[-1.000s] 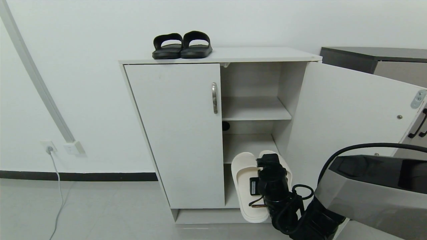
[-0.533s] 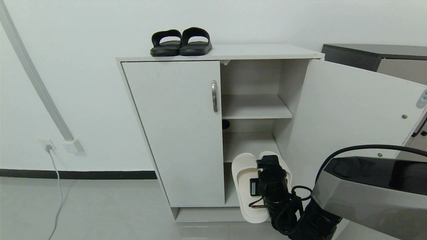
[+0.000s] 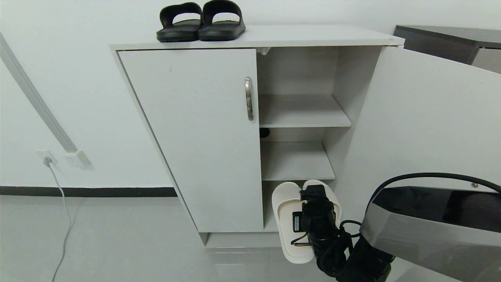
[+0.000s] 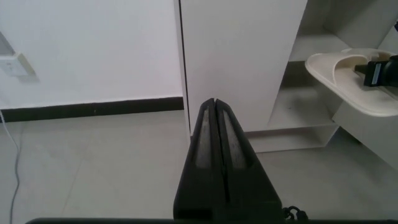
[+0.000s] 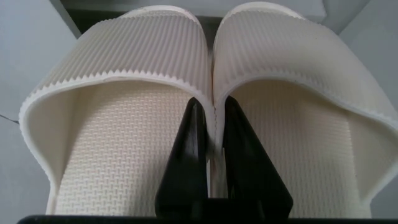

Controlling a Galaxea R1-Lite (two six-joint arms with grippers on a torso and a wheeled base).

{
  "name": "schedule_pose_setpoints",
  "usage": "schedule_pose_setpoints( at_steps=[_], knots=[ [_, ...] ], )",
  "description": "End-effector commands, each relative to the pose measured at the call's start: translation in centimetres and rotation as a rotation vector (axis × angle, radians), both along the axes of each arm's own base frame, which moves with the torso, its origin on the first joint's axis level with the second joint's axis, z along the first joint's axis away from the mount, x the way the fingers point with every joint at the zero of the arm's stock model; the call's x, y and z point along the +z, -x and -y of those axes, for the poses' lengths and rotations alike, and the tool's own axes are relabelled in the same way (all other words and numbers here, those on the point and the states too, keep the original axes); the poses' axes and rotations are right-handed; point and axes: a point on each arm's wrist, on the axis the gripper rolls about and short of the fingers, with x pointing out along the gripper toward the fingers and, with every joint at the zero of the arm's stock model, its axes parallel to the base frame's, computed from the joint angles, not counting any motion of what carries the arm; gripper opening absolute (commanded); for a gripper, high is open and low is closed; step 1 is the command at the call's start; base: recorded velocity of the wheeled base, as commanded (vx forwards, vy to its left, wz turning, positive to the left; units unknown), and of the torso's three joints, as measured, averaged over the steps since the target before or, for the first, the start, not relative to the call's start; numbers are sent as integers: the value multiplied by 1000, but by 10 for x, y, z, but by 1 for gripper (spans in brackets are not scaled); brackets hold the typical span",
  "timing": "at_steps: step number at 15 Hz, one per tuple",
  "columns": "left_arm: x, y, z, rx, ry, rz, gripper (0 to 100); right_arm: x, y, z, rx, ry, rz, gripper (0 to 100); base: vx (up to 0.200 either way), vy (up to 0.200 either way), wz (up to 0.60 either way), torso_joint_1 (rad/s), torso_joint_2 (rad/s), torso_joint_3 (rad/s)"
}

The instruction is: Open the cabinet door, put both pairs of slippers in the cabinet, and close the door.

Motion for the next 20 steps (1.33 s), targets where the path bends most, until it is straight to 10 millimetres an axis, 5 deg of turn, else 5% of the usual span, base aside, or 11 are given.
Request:
schedule_pose_setpoints(
  at_steps=[1,6,10,20],
  knots=[
    [0,0,0,0,0,0,0,-5,-3,-2,-1,-3,3,0,0,0,0,7,2,-178],
    [0,0,0,0,2,0,0,-16,-24,1,-21,22,166,0,0,0,0,2,2,-81],
    [0,0,0,0,3,0,0,-5,-9,16,-24,71,140,0,0,0,0,0,0,0],
    [0,0,0,2,3,0,0,-3,-8,37,-75,173,98,0,0,0,0,0,0,0]
  ],
)
